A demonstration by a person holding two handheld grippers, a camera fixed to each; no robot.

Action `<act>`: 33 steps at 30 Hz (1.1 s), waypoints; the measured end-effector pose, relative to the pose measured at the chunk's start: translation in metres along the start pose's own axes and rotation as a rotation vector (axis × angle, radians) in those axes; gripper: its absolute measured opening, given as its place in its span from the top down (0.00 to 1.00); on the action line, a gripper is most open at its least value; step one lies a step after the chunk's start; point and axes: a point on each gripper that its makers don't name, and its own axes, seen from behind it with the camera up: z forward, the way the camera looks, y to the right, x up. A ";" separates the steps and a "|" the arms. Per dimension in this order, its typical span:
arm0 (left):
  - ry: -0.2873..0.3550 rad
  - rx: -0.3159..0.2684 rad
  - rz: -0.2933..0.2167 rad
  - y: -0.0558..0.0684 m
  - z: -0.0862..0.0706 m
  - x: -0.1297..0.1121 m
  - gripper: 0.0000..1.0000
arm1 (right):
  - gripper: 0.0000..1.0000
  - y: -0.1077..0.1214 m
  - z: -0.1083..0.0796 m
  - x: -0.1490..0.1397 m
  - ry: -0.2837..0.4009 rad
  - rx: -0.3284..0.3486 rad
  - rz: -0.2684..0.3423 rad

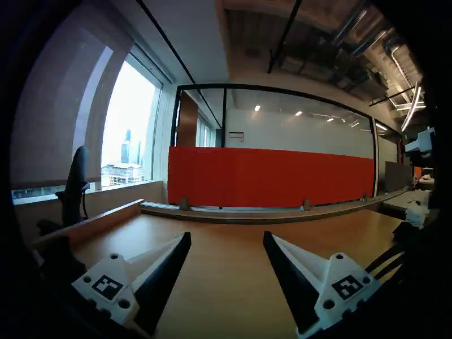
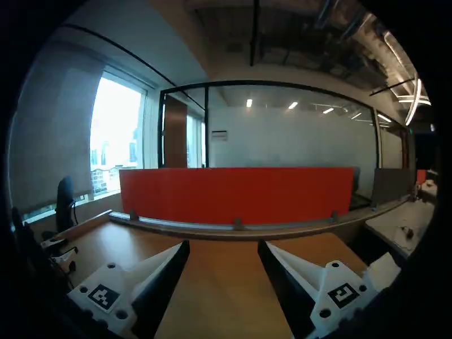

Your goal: Fold towel

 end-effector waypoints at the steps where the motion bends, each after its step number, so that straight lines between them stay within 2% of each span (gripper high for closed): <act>1: 0.002 0.001 -0.002 -0.001 0.000 -0.003 0.05 | 0.07 0.000 0.001 -0.003 -0.001 0.001 -0.003; 6: 0.010 0.004 -0.011 -0.006 0.000 -0.022 0.05 | 0.07 -0.004 0.004 -0.018 -0.007 0.005 -0.023; 12: 0.009 0.002 0.007 -0.006 0.001 -0.041 0.05 | 0.07 -0.006 0.006 -0.029 -0.013 0.005 -0.039; 27: -0.007 0.006 0.003 -0.011 0.004 -0.063 0.05 | 0.07 -0.005 0.008 -0.041 -0.023 -0.004 -0.051; 33: -0.016 0.010 0.035 -0.009 0.005 -0.066 0.05 | 0.07 -0.006 0.007 -0.040 -0.024 -0.004 -0.050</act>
